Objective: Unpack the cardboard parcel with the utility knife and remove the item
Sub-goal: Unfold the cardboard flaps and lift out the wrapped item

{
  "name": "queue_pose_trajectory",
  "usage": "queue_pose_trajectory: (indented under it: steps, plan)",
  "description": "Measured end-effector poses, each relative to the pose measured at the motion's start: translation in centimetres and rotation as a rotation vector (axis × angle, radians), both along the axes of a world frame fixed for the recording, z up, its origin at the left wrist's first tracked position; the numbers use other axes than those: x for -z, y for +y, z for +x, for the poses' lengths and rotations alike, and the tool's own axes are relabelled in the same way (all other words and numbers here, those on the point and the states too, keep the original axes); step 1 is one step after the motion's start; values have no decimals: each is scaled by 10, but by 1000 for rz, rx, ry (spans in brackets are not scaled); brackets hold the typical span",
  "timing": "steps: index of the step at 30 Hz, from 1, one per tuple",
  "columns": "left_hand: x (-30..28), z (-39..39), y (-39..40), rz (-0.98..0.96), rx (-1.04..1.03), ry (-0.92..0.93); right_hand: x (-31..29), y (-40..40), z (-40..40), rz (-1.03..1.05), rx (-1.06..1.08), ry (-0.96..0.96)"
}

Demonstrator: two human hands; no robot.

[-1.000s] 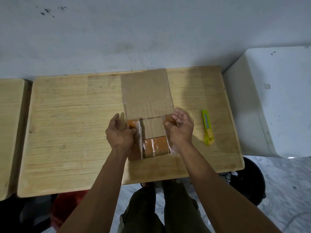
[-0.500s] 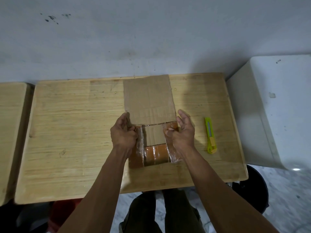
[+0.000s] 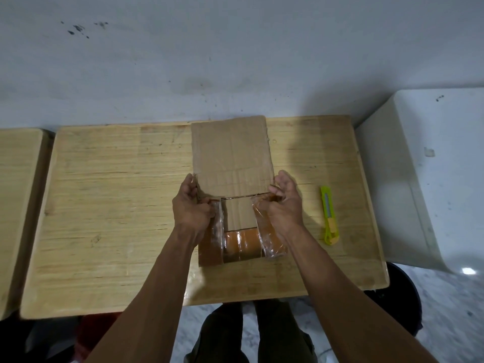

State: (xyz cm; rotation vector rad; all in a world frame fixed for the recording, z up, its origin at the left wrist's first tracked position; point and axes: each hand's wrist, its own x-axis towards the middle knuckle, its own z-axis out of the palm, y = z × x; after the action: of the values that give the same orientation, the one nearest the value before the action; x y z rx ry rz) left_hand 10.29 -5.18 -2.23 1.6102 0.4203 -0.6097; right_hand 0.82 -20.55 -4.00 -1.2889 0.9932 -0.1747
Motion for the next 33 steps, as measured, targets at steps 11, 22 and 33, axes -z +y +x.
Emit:
queue_pose_trajectory:
  steps: [11, 22, 33]
  plan:
    - [14, -9, 3, -4, 22, -115, 1, -6, 1, 291, 119, -131]
    - [16, -8, 0, -367, -272, -71, -2, -4, 3, 404, 336, -188]
    - [31, -2, 15, -474, -283, 60, -15, -1, -1, 409, 328, -251]
